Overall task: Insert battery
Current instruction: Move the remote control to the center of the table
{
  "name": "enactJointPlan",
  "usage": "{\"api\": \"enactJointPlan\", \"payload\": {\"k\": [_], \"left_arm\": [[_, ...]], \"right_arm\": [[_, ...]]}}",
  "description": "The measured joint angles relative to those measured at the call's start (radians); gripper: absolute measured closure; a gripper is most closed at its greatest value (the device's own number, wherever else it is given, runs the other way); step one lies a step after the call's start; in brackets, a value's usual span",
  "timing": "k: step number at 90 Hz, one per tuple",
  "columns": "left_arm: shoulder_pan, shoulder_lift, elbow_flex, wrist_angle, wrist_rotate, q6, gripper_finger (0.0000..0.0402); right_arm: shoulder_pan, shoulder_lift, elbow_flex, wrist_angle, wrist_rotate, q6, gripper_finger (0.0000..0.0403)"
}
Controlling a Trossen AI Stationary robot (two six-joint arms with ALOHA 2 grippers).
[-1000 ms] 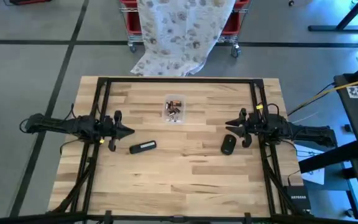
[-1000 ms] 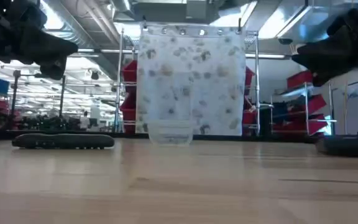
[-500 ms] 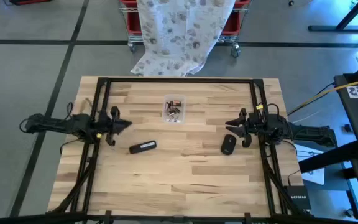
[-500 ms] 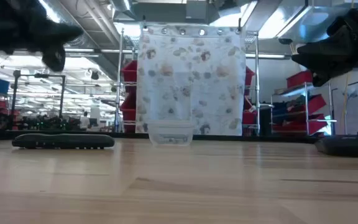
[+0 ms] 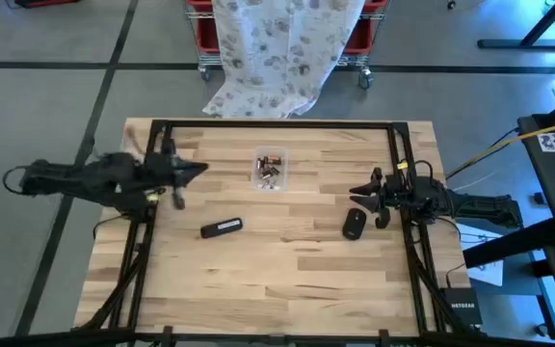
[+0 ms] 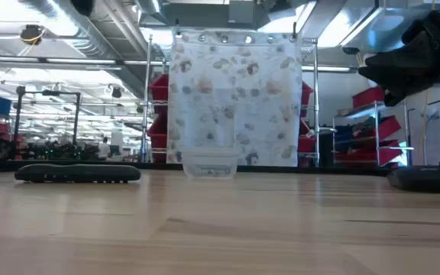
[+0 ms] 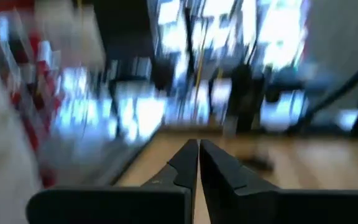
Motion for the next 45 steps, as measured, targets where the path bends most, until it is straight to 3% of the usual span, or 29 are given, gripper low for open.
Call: {"api": "enactJointPlan", "payload": {"k": [16,45], "left_arm": [[0.006,0.247,0.072,-0.241,-0.048,-0.094,0.0388],[-0.075,0.502,0.076,-0.437,0.249,-0.364,0.0263]], "right_arm": [[0.000,0.000,0.000,0.000,0.000,0.000,0.0309],[0.000,0.000,0.000,0.000,0.000,0.000,0.0309]]}}
